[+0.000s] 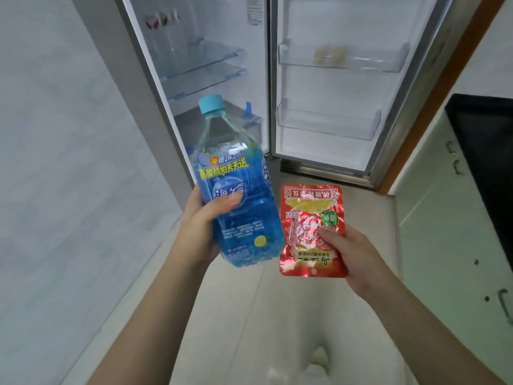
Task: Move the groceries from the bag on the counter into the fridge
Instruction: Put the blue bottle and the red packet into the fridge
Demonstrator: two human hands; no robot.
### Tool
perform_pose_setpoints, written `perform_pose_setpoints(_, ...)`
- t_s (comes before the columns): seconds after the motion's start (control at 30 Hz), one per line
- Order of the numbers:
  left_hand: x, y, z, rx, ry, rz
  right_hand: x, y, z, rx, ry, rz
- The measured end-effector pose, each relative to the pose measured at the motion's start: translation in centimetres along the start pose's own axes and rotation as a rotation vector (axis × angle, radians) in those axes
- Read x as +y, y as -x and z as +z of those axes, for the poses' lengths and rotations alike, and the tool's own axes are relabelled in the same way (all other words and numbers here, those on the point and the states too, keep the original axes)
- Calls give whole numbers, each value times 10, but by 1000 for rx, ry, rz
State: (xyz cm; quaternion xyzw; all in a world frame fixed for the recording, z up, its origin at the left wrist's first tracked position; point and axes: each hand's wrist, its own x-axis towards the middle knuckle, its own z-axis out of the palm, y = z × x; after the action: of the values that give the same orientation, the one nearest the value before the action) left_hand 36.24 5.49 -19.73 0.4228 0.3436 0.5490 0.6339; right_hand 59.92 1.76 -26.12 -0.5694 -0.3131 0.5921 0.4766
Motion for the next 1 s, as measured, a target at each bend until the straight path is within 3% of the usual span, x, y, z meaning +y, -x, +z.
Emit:
perform_pose_setpoints(0.13,-3,-39,14,59,-85,22,-14,-55,-13,-37,19,19)
perform_pose_setpoints(0.5,-6,-137,52,218,-22,84,-82,-178,-16,-188,51,13)
perform_pose_setpoints(1.0,28,-254,-44,322,-19,188,-125,-312,100,-376,149,63)
